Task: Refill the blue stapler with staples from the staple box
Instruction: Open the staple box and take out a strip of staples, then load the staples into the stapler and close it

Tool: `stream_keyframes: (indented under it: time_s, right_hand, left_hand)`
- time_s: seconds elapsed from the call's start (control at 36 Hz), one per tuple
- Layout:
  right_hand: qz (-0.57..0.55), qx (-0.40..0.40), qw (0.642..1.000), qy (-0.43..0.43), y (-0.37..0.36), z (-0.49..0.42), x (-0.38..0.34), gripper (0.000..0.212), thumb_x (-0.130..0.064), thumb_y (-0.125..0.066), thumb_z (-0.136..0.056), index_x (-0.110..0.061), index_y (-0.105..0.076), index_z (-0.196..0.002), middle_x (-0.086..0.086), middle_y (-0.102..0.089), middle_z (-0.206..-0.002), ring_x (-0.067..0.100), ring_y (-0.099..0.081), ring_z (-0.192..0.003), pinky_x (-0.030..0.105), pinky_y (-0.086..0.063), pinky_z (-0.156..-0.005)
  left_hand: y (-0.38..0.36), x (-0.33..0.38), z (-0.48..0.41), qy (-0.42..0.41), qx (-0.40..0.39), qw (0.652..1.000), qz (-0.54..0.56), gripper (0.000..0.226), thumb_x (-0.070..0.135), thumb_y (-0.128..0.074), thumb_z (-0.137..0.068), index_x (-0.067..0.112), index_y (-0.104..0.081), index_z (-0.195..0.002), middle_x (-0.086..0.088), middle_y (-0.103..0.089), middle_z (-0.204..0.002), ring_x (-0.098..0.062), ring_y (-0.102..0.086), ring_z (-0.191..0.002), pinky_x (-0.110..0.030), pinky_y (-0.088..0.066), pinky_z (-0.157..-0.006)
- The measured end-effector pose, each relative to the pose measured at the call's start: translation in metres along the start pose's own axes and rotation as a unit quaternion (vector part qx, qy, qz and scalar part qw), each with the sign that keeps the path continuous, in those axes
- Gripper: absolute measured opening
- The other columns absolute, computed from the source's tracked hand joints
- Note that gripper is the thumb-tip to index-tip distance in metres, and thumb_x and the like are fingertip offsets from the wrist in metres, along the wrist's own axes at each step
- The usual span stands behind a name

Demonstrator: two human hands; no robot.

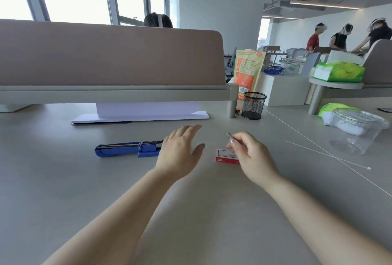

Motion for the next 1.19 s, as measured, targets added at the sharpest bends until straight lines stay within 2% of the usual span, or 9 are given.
stream_keyframes:
  time_s: [0.14,0.22,0.31,0.39,0.58,0.69,0.81,0.94,1.19]
  right_hand:
    - [-0.004,-0.068,0.996,0.052,-0.048,0.003,-0.038,0.012,-0.029,-0.046,-0.092,-0.025,-0.057,-0.089,-0.012,-0.070,-0.085,0.013,-0.065,-0.080,0.035,-0.051,-0.074]
    - [-0.018,-0.068,0.995,0.072,-0.077,-0.006,-0.056,0.013,-0.028,-0.047,-0.092,-0.023,-0.059,-0.093,-0.011,-0.065,-0.080,0.011,-0.057,-0.073,0.032,-0.044,-0.066]
    - [-0.026,-0.041,0.996,0.077,-0.100,-0.018,-0.065,0.015,-0.027,-0.046,-0.092,-0.020,-0.060,-0.094,-0.008,-0.063,-0.084,0.014,-0.053,-0.076,0.031,-0.042,-0.066]
    - [-0.045,-0.013,0.994,0.102,-0.113,-0.021,-0.069,0.014,-0.022,-0.049,-0.092,-0.016,-0.061,-0.091,-0.007,-0.057,-0.077,0.015,-0.050,-0.072,0.031,-0.042,-0.065]
    - [-0.094,0.006,0.987,0.131,-0.112,-0.020,-0.068,0.015,-0.017,-0.059,-0.087,-0.018,-0.069,-0.099,-0.012,-0.058,-0.072,0.010,-0.054,-0.074,0.015,-0.041,-0.066]
    - [-0.124,0.000,0.988,0.097,-0.116,-0.023,-0.063,0.017,-0.016,-0.064,-0.084,-0.020,-0.069,-0.100,-0.021,-0.060,-0.083,0.002,-0.057,-0.081,0.007,-0.041,-0.070]
    - [-0.140,0.009,0.987,0.083,-0.114,-0.024,-0.061,0.015,-0.013,-0.068,-0.080,-0.022,-0.067,-0.092,-0.015,-0.062,-0.084,0.002,-0.056,-0.077,0.007,-0.041,-0.067]
    - [-0.126,0.009,0.988,0.084,-0.113,-0.024,-0.061,0.012,-0.013,-0.069,-0.079,-0.021,-0.067,-0.089,-0.014,-0.060,-0.083,0.003,-0.055,-0.079,0.007,-0.039,-0.065]
    - [-0.130,-0.001,0.988,0.080,-0.114,-0.025,-0.057,0.012,-0.016,-0.060,-0.087,-0.016,-0.068,-0.096,-0.002,-0.067,-0.087,0.004,-0.056,-0.081,0.008,-0.041,-0.067]
  left_hand:
    - [0.047,-0.063,0.037,0.028,0.037,0.990,-0.131,0.051,0.037,-0.053,-0.086,0.026,-0.039,-0.133,0.001,-0.049,-0.136,-0.026,-0.046,-0.122,-0.040,-0.032,-0.103]
    - [0.063,-0.101,0.053,0.072,0.034,0.985,-0.156,0.061,0.056,-0.040,-0.079,0.027,-0.041,-0.132,0.002,-0.047,-0.140,-0.026,-0.045,-0.125,-0.041,-0.030,-0.106]
    - [0.059,-0.121,0.056,0.079,-0.051,0.974,-0.207,0.085,0.073,-0.017,-0.067,0.032,-0.020,-0.142,0.007,-0.016,-0.156,-0.016,-0.016,-0.142,-0.040,-0.007,-0.117]
    - [0.053,-0.129,0.052,0.092,-0.068,0.970,-0.213,0.081,0.074,-0.019,-0.074,0.032,-0.009,-0.144,0.011,-0.004,-0.157,-0.010,-0.001,-0.144,-0.043,0.003,-0.118]
    - [0.046,-0.138,0.047,0.081,-0.086,0.977,-0.177,0.082,0.073,-0.010,-0.070,0.034,-0.018,-0.142,0.013,-0.025,-0.152,-0.012,-0.013,-0.142,-0.049,0.002,-0.116]
    - [0.051,-0.138,0.046,0.081,-0.041,0.984,-0.151,0.052,0.053,-0.028,-0.090,0.030,-0.036,-0.136,0.007,-0.046,-0.137,-0.020,-0.035,-0.131,-0.047,-0.008,-0.116]
    - [0.055,-0.139,0.046,0.084,-0.017,0.988,-0.130,0.054,0.052,-0.025,-0.082,0.031,-0.053,-0.123,0.004,-0.058,-0.121,-0.026,-0.048,-0.115,-0.041,-0.025,-0.104]
    - [0.059,-0.139,0.048,0.077,0.015,0.990,-0.113,0.044,0.049,-0.037,-0.081,0.031,-0.062,-0.112,0.003,-0.063,-0.111,-0.026,-0.053,-0.105,-0.030,-0.025,-0.091]
    - [0.060,-0.138,0.049,0.077,0.017,0.991,-0.106,0.040,0.046,-0.041,-0.081,0.031,-0.062,-0.110,0.004,-0.063,-0.110,-0.025,-0.052,-0.104,-0.033,-0.027,-0.092]
Point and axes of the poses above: each hand's wrist, its own z-axis away from the middle knuckle, its own y-axis out of the back of the hand, x = y × z, the point moved 4 cm from there along -z, towards the middle knuckle
